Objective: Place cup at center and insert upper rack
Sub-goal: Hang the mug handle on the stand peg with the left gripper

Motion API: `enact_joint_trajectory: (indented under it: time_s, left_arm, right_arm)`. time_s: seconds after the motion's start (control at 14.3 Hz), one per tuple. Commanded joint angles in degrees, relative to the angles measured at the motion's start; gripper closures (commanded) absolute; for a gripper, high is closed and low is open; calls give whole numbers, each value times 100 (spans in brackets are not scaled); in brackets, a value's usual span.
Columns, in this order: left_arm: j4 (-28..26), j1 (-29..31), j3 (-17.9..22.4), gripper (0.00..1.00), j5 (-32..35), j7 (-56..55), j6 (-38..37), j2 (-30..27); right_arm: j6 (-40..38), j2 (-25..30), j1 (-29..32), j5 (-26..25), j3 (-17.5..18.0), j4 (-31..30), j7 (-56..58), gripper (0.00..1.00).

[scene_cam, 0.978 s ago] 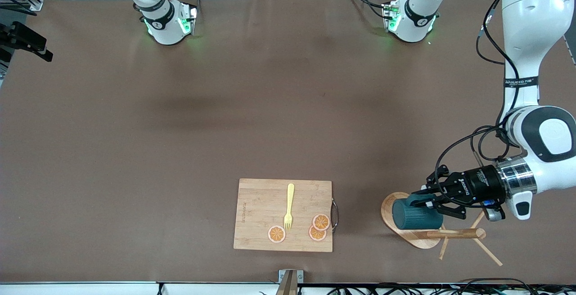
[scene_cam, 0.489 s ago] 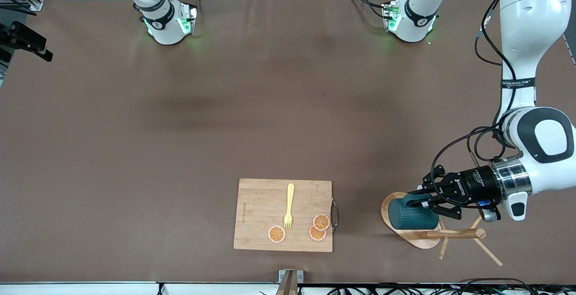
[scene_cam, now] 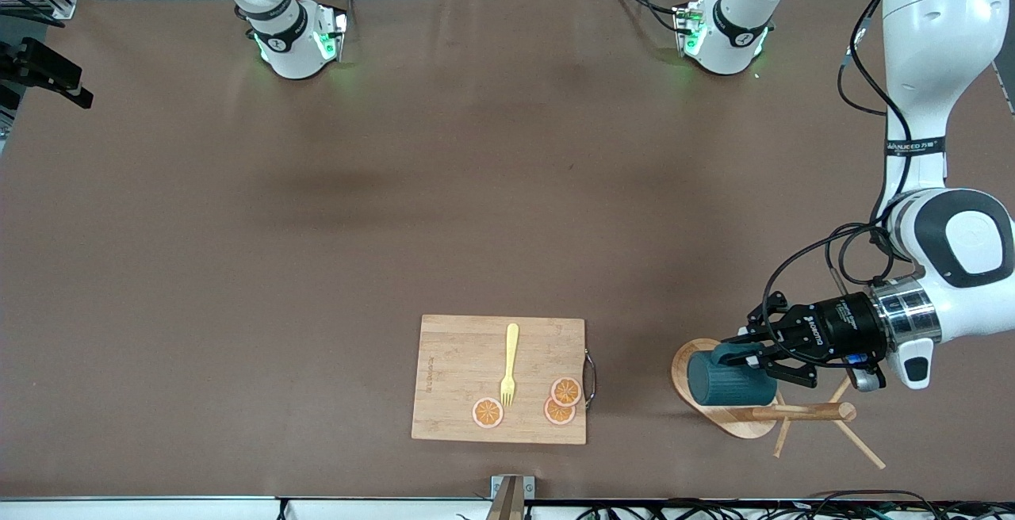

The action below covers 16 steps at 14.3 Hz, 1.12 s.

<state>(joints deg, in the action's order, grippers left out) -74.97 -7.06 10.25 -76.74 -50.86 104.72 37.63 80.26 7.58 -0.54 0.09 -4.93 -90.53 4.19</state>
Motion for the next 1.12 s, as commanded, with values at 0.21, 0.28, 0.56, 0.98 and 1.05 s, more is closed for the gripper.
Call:
enact_joint_trajectory:
  time_s: [0.21, 0.28, 0.56, 0.98, 1.05]
  left_arm:
    - [368, 82, -67, 100, -130, 164, -39, 236]
    - [386, 90, -84, 100, -130, 173, -39, 297]
    - [859, 371, -110, 100, -350, 182, -495, 648]
    - [1176, 539, -128, 100, -412, 173, -689, 833]
    - [1386, 600, -111, 100, -412, 164, -794, 895]
  right_arm:
    - [24, 148, -7, -44, 1, -149, 56, 0]
    - [24, 148, -16, -44, 1, -141, 64, 0]
    - [24, 156, -16, -44, 1, -149, 56, 0]
    - [24, 148, -16, -44, 1, -149, 56, 0]
    - [24, 148, -16, -44, 1, -149, 56, 0]
